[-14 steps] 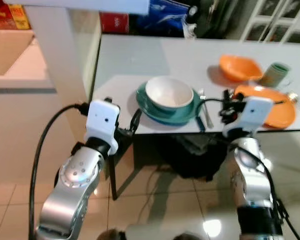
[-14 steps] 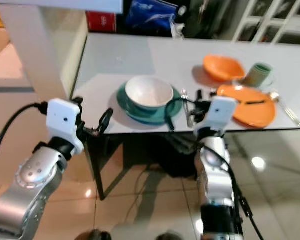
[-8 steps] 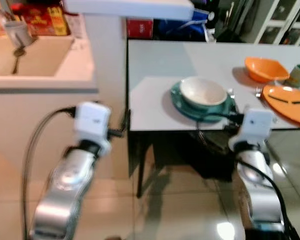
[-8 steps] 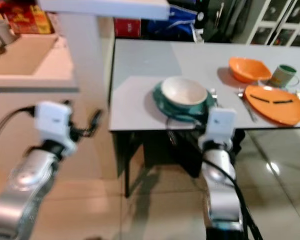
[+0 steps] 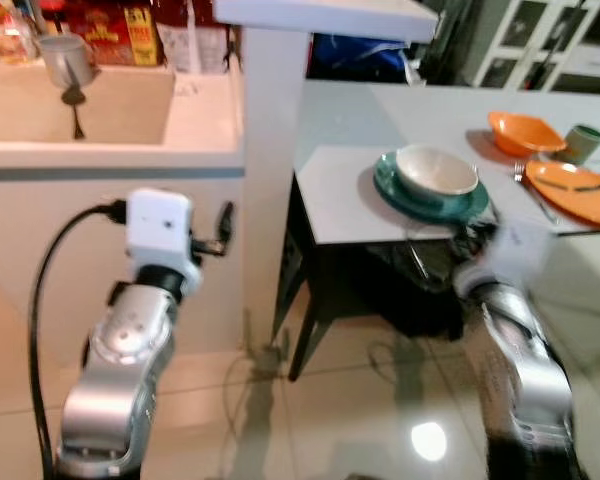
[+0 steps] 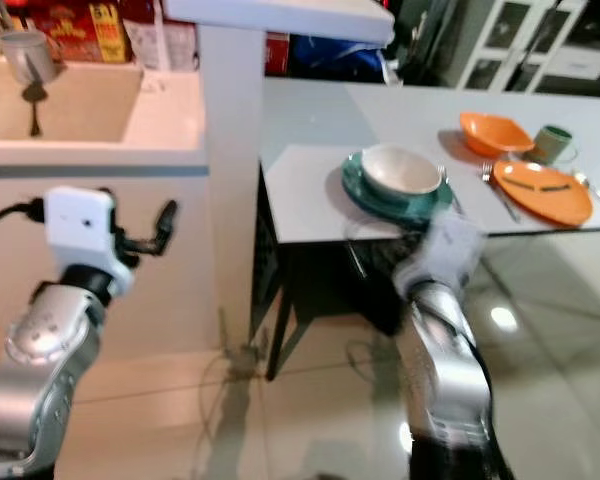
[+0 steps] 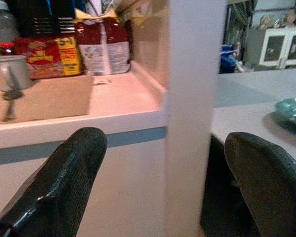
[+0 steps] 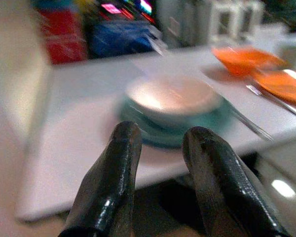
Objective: Setting the table
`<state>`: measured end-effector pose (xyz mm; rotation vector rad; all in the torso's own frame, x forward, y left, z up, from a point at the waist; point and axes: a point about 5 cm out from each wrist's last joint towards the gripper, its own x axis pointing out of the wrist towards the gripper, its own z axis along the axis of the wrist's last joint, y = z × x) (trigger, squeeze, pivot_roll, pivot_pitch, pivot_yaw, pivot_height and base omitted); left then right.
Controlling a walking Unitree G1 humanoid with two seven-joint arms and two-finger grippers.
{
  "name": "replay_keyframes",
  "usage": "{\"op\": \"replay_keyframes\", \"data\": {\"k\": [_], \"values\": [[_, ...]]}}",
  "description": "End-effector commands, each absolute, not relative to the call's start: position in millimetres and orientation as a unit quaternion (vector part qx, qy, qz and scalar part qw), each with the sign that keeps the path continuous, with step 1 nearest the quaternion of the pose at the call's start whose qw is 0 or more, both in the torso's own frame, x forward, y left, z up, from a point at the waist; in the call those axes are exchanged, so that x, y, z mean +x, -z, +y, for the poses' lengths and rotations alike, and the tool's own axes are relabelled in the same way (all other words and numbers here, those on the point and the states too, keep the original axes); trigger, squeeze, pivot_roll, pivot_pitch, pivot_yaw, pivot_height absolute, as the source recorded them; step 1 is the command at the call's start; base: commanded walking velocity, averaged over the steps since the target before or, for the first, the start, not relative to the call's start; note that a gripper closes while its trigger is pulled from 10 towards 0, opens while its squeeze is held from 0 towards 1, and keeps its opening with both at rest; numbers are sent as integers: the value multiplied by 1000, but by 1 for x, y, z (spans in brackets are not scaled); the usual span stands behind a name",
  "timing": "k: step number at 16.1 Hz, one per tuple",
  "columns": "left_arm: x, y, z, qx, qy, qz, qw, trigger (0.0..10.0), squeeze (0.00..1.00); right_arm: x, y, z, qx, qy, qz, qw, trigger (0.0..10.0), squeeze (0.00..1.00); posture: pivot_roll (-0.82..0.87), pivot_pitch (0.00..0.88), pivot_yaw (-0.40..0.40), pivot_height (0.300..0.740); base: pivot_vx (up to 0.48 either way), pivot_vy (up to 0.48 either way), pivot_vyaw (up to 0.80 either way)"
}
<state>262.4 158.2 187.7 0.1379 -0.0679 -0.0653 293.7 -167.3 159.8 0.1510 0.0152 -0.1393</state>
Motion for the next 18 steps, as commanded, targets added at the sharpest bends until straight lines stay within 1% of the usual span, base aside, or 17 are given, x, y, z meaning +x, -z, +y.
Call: {"op": "replay_keyframes", "data": {"k": [1,3,6,7,9,11,12,13,14,15,16,18], "values": [[266,-190,150,75,43,-44,995,10000,0,298,-157,-167,62,53,16,996,10000,0,0,68,-81,740,0,480,0],[269,-192,147,94,64,-48,992,10000,0,314,-163,-159,54,30,59,996,10000,0,1,80,-73,740,0,480,0],[271,-192,151,89,60,-42,993,10000,0,315,-173,-144,47,-12,33,998,10000,0,8,93,-46,740,0,480,0],[272,-192,152,85,56,-42,994,10000,0,313,-175,-138,43,-26,28,998,10000,0,10,94,-48,740,0,480,0],[272,-194,153,87,51,-50,994,10000,0,311,-180,-138,8,-43,19,999,10000,0,18,91,-67,740,0,480,0],[272,-198,155,83,47,-52,994,10000,0,310,-184,-138,23,-55,14,998,10000,0,7,95,-63,740,0,480,0],[272,-200,152,69,54,-58,994,10000,0,309,-184,-134,27,-69,12,997,10000,0,7,92,-64,740,0,0,0],[271,-206,142,71,86,-70,991,10000,0,309,-185,-130,33,-83,4,996,10000,0,13,90,-70,740,0,0,0],[273,-208,140,77,85,-71,991,10000,0,310,-189,-129,28,-87,-7,996,10000,0,17,90,-72,740,0,0,0],[272,-214,137,79,95,-91,988,10000,0,311,-193,-127,37,-94,-16,995,10000,0,17,91,-71,740,431,0,800],[273,-217,135,91,98,-94,986,10000,0,311,-197,-126,40,-97,-28,994,10000,0,20,92,-68,740,480,0,800],[275,-221,137,91,91,-99,987,10000,0,313,-201,-124,44,-102,-37,993,10000,0,22,89,-66,740,472,0,800]]}}
